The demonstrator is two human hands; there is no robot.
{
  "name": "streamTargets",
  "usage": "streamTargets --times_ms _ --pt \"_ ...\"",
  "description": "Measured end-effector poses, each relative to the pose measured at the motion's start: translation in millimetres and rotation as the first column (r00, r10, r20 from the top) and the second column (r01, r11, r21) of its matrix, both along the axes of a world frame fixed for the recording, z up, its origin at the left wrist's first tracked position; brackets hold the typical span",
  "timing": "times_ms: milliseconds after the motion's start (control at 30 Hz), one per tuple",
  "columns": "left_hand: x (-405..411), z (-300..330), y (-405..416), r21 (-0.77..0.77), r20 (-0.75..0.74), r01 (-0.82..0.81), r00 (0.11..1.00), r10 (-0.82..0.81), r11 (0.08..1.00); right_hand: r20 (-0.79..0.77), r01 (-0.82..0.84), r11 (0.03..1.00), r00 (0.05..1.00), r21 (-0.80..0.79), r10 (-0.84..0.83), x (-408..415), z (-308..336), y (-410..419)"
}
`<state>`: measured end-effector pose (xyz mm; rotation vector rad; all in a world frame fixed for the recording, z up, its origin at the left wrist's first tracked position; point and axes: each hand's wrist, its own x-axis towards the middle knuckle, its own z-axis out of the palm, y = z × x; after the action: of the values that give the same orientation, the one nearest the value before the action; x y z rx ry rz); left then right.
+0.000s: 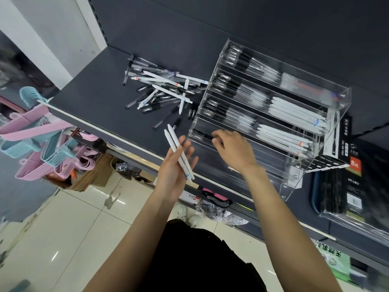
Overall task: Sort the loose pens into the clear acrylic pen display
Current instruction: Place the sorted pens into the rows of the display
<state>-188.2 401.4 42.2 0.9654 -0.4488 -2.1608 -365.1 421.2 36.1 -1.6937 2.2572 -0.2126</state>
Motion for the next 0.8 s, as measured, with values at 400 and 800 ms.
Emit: streamTargets --times_ms 400,800 --pt "-23.8 11.5 -2.4 0.033 -0.154 -0.04 0.987 0.045 0.999 0.56 0.179 0.959 0.828 -0.218 -0.027 59.0 28.9 17.2" --pt "-33.1 7.4 -7.3 -0.044 0.099 0.063 0.993 -0.058 0.997 0.394 0.37 0.893 0.884 -0.256 -0.253 -19.0 46.8 59.1"
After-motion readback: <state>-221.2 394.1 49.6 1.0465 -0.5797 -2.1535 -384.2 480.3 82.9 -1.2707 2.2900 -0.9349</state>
